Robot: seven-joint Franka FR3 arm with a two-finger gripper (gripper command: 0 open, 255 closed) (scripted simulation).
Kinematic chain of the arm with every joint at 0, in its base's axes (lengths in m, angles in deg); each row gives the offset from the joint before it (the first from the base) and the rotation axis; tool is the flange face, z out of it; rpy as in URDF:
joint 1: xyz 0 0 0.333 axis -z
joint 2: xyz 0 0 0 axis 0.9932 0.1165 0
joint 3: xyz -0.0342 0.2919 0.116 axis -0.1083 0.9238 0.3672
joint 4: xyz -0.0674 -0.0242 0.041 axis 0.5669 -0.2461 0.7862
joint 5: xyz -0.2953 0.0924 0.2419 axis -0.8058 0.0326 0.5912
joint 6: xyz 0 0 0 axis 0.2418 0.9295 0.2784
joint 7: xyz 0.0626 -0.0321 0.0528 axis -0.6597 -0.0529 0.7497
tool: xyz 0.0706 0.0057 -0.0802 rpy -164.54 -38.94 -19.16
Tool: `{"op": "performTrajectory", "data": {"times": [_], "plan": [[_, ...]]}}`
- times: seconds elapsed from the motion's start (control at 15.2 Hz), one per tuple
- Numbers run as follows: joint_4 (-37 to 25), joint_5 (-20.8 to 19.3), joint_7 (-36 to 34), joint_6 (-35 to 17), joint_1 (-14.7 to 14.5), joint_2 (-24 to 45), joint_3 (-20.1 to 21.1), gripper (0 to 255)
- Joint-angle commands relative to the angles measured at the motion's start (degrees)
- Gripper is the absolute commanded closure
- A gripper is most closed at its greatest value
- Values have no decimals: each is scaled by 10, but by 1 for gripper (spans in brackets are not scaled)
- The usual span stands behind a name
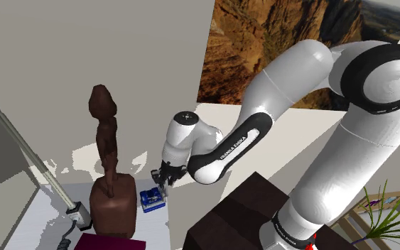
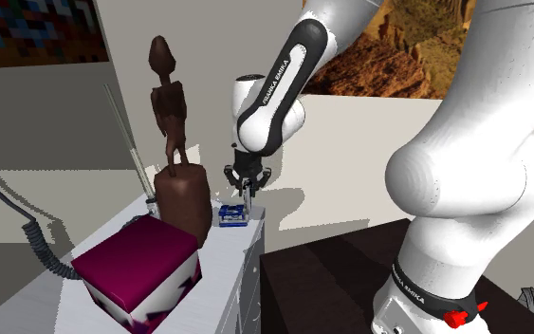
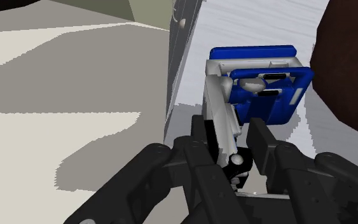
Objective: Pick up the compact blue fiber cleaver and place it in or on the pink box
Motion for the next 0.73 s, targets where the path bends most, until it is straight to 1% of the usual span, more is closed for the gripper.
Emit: {"op": "performTrajectory", "data": {"times": [0.0, 0.33, 0.66], "plan": [[0, 36, 26, 14, 3, -19, 10, 255], [-4, 113, 83, 53, -1, -68, 16, 255], [-12, 166, 123, 97, -13, -112, 9, 255]]}}
